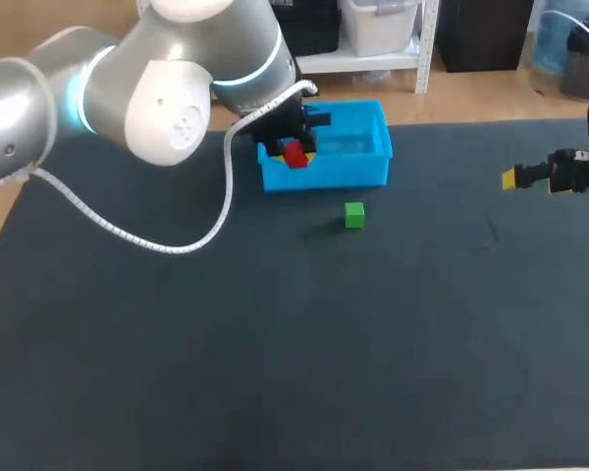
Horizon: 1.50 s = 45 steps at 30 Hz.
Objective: Use the left arm to pick the red cube and place it into the blue plastic box first, then use the right arm to grasp the green cube and put it into the same blue plastic box after the first action is fully finished.
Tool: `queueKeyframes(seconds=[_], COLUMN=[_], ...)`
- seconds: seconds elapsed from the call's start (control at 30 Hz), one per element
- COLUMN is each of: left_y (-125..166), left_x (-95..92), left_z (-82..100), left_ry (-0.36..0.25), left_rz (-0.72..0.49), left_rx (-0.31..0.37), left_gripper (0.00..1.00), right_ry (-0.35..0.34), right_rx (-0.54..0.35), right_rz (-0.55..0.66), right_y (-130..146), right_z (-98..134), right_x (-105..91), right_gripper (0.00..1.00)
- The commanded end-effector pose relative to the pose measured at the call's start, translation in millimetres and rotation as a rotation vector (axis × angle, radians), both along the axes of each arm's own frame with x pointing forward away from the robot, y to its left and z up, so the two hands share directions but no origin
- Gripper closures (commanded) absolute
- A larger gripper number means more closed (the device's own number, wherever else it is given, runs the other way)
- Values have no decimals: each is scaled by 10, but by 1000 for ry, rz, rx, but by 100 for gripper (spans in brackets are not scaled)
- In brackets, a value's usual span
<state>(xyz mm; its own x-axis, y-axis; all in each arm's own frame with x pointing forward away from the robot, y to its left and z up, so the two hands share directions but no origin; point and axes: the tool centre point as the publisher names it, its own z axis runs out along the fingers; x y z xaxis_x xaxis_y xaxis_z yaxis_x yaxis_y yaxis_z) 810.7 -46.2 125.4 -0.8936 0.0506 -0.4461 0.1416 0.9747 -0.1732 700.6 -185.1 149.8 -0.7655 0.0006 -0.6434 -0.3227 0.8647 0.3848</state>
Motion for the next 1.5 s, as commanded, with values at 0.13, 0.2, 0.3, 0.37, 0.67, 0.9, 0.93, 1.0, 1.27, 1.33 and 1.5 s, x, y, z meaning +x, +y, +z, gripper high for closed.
queueKeyframes(seconds=[0.13, 0.2, 0.3, 0.37, 0.67, 0.9, 0.93, 1.0, 1.27, 1.33, 1.5], left_y=[-133, -145, -149, -144, -92, -101, -97, -94, -58, -43, -10], left_x=[399, 528, 663, 777, 1082, 1150, 1164, 1188, 1297, 1328, 1380], left_z=[-30, -25, -25, -33, -123, -268, -285, -310, -379, -400, -482], left_ry=[4, -12, -27, -34, -41, -20, -16, -16, -11, -8, 1], left_rz=[-6, -6, -5, -4, 23, 37, 44, 47, 59, 66, 79], left_rx=[4, 6, 7, 7, 7, 29, 32, 39, 45, 51, 73], left_gripper=[100, 100, 100, 100, 100, 100, 100, 100, 100, 100, 100], right_ry=[0, 0, 0, 0, 0, 0, 0, 0, 0, 0, 0], right_rx=[-1, -1, -1, -1, -1, -1, -1, -1, -1, -1, -1], right_rz=[0, 0, 0, 0, 0, 0, 0, 0, 0, 0, 0], right_y=[-1, -1, -1, -1, -1, -1, -1, -1, -1, -1, -1], right_z=[-1, -1, -1, -1, -1, -1, -1, -1, -1, -1, -1], right_x=[1, 1, 1, 1, 1, 1, 1, 1, 1, 1, 1], right_gripper=[0, 0, 0, 0, 0, 0, 0, 0, 0, 0, 0])
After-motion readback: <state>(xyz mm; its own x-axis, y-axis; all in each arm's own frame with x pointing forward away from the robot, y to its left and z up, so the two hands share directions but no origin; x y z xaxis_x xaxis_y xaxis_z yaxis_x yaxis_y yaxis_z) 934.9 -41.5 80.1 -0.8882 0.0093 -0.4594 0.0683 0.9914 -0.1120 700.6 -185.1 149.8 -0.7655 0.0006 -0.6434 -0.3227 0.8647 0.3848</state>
